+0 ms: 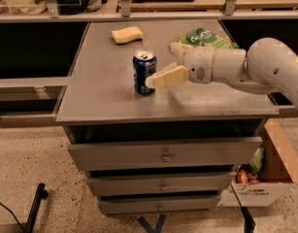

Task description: Place pepsi can upright

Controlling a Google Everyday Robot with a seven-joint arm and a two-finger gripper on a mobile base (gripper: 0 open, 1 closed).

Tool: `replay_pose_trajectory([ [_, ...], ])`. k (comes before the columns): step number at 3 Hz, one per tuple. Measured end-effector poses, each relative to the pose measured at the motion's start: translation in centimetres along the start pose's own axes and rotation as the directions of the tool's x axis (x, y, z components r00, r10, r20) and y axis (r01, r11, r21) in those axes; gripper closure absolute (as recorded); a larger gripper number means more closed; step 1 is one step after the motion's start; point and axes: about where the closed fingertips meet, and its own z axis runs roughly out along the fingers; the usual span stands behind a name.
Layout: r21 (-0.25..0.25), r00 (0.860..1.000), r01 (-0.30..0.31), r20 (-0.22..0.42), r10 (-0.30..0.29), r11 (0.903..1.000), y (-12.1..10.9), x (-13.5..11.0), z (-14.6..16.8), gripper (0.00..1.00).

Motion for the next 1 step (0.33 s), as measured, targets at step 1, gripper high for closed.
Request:
replay_pose_trajectory([
  [1, 0.057, 0.998, -0.020, -0.058, 0.023, 0.9982, -1.14, -0.14, -1.71, 0.00],
])
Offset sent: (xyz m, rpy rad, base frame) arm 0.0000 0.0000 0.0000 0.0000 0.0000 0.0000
